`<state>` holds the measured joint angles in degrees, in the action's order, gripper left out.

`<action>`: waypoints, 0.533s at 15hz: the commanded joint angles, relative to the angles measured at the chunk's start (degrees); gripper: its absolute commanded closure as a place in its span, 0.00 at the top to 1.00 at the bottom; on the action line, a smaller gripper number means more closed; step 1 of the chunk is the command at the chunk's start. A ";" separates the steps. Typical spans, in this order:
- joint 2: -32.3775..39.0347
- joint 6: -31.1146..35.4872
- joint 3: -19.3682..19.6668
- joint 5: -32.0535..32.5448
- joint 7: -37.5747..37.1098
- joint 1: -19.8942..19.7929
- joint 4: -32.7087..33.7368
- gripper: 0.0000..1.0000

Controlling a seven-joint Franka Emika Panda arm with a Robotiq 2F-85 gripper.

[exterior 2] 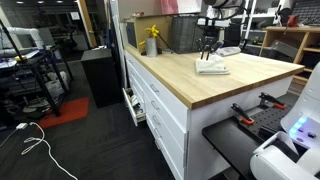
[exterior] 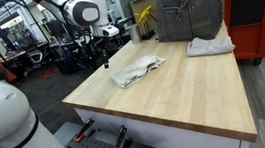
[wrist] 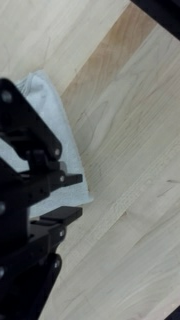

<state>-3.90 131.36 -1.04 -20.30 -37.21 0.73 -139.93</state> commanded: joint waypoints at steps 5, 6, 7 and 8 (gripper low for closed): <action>-11.42 -2.47 0.68 -3.26 -1.74 -1.52 -6.59 0.92; -11.99 -3.17 0.39 -2.90 -4.20 -1.88 -6.84 0.98; -12.31 -3.31 -0.01 -2.67 -6.24 -2.15 -7.28 1.00; -12.20 -2.85 -0.55 -1.85 -9.02 -2.51 -7.77 1.00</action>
<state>-13.71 129.41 -0.41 -23.22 -40.31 -0.50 -145.49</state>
